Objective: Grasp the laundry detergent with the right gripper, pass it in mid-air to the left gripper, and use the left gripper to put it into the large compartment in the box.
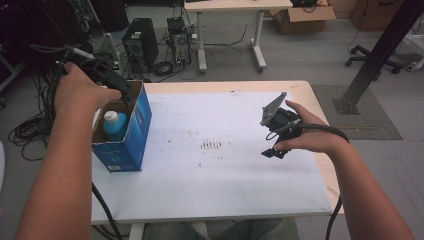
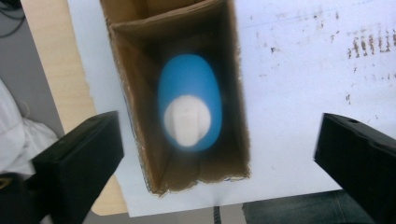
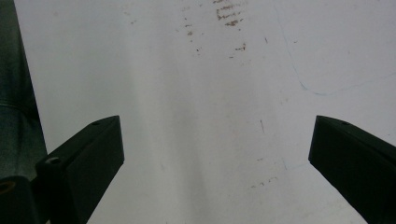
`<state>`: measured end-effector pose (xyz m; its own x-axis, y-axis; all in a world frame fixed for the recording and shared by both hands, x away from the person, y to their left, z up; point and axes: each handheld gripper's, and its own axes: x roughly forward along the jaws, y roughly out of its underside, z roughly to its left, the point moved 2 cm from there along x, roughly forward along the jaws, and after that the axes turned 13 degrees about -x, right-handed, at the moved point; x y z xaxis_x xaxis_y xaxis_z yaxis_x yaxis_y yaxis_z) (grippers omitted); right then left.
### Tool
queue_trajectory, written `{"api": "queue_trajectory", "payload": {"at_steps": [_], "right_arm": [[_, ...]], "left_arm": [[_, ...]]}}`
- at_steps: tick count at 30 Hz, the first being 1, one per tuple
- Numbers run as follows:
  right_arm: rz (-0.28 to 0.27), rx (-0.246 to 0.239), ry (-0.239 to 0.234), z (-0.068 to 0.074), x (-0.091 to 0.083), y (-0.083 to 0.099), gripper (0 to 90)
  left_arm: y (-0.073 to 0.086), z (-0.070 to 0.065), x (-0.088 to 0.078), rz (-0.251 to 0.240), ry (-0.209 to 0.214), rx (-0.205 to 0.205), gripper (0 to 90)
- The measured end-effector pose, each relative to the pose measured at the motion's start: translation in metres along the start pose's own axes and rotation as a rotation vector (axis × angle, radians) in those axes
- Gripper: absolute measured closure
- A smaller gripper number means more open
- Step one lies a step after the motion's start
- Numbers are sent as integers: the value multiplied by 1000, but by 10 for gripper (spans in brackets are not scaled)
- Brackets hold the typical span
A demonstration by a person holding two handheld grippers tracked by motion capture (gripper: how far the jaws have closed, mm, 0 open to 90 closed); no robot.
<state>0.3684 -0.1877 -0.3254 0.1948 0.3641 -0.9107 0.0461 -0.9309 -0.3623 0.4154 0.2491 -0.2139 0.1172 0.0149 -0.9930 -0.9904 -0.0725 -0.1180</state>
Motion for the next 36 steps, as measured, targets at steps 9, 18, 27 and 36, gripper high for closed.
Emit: {"api": "queue_trajectory", "payload": {"at_steps": [9,18,27,36], "right_arm": [[0,7,24,-6,-13,3,36],[27,-6,39,-14,-32,0,35],[76,-80,43,-14,-40,-13,35],[122,-104,27,-8,-46,-24,35]], "left_arm": [[0,-41,-18,-40,15,197,2],[8,-95,-29,-54,69,518,3],[28,-131,-23,5,90,855,2],[47,-148,-9,55,104,1014,2]]}}
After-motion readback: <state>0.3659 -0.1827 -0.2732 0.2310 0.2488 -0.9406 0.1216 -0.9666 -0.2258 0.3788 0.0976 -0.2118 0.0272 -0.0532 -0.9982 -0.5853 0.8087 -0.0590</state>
